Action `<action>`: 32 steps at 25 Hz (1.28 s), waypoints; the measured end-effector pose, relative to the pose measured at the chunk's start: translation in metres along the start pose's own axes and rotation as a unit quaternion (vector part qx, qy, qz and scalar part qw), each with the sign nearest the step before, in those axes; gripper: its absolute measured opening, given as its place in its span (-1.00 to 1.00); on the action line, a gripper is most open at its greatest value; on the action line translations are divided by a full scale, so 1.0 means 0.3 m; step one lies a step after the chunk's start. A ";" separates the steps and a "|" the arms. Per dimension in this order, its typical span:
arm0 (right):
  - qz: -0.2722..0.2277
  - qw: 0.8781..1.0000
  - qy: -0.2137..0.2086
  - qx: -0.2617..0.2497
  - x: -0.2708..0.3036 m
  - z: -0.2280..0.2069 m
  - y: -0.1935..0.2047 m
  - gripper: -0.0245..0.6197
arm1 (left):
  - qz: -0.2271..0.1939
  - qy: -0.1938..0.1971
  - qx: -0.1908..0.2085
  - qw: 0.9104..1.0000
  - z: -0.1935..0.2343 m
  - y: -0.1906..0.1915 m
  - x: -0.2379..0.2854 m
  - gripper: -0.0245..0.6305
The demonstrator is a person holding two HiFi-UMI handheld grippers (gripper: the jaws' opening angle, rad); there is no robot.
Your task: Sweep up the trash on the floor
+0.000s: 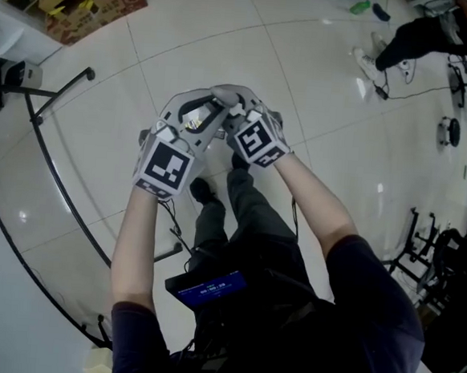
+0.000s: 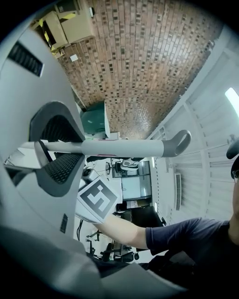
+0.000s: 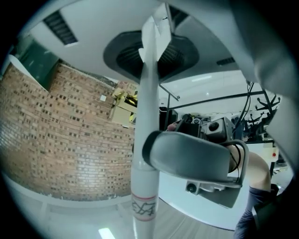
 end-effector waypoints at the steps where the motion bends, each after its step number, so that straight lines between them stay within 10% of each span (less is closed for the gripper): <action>1: -0.001 1.000 0.002 -0.006 -0.027 0.007 -0.029 -0.61 | -0.005 0.000 0.001 1.000 -0.008 -0.034 -0.019 -0.70; 16: -0.019 0.996 -0.026 -0.087 -0.538 0.111 -0.354 -0.60 | -0.072 0.017 0.069 0.995 -0.256 -0.556 -0.210 -0.69; 32: -0.081 0.970 -0.181 -0.142 -1.087 0.063 -0.241 -0.60 | -0.083 -0.063 0.074 0.992 -0.725 -0.871 -0.029 -0.65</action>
Point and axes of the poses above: the fingertips, and each gripper's own axes: x forward along the fingers, z to its left, y out of its underside, the point moved 6 cm from there along -x, backward along the fingers, and after that the axes turned 11 degrees about -y, right-handed, at the moved point
